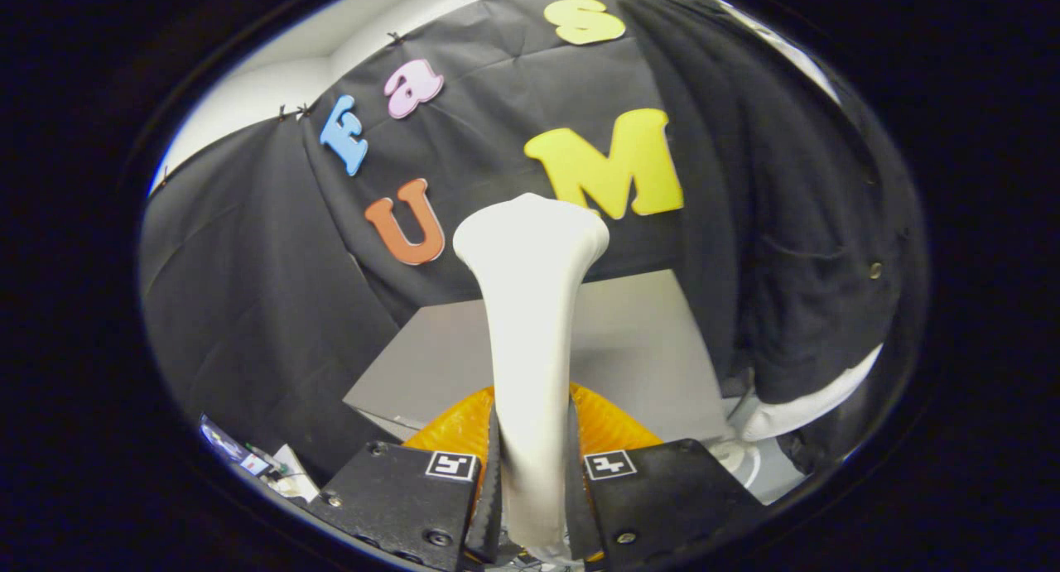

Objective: Iron the clothes twice with a garment steamer, once on the left side and once on the right side.

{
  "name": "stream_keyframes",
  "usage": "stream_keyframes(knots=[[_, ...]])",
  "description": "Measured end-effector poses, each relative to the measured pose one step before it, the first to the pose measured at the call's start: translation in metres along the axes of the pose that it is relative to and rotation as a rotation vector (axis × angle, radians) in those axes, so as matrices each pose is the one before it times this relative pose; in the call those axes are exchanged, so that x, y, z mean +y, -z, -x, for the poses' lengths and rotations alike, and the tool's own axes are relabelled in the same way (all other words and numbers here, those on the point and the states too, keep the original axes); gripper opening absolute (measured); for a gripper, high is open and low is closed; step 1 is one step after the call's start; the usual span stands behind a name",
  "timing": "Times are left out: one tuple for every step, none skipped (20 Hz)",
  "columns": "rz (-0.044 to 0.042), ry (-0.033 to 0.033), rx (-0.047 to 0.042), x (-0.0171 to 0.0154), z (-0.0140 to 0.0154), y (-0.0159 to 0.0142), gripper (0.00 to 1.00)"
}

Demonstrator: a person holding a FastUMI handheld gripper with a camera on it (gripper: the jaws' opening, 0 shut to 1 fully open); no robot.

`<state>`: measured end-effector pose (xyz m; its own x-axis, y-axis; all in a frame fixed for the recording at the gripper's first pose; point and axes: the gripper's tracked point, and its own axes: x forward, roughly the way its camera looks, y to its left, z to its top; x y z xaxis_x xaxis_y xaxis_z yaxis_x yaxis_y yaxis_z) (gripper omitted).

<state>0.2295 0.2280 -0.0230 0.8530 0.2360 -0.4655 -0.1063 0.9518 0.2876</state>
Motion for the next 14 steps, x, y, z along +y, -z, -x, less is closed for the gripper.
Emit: stream_keyframes(knots=[[-0.00047, 0.02211, -0.01255, -0.01424, 0.01898, 0.00211, 0.34], [0.00080, 0.02147, -0.01158, -0.01553, 0.01447, 0.00063, 0.34], [0.00053, 0.02027, -0.01244, -0.01416, 0.01566, 0.00004, 0.34], [-0.00248, 0.01811, -0.01474, -0.01300, 0.01417, -0.00208, 0.34], [-0.00343, 0.01333, -0.01766, -0.01121, 0.01177, -0.00327, 0.34], [-0.00499, 0.01152, -0.02534, -0.00995, 0.01166, -0.00693, 0.34], [0.00078, 0.00893, -0.03287, -0.00973, 0.00949, -0.00748, 0.34], [0.00181, 0.00888, -0.03692, -0.00839, 0.00753, -0.01122, 0.34], [0.00524, 0.00651, -0.03397, -0.00699, 0.00575, -0.01148, 0.34], [-0.00042, 0.00764, -0.02422, -0.00697, 0.00270, -0.01301, 0.34], [-0.00426, 0.00648, -0.02286, -0.00626, 0.00189, -0.01217, 0.34], [-0.00074, 0.00354, -0.02993, -0.00679, -0.00056, -0.01440, 0.34], [0.00688, 0.01364, -0.03000, -0.01050, -0.00222, -0.01348, 0.34], [0.00738, 0.01279, -0.03106, -0.01046, -0.00237, -0.01499, 0.34]])
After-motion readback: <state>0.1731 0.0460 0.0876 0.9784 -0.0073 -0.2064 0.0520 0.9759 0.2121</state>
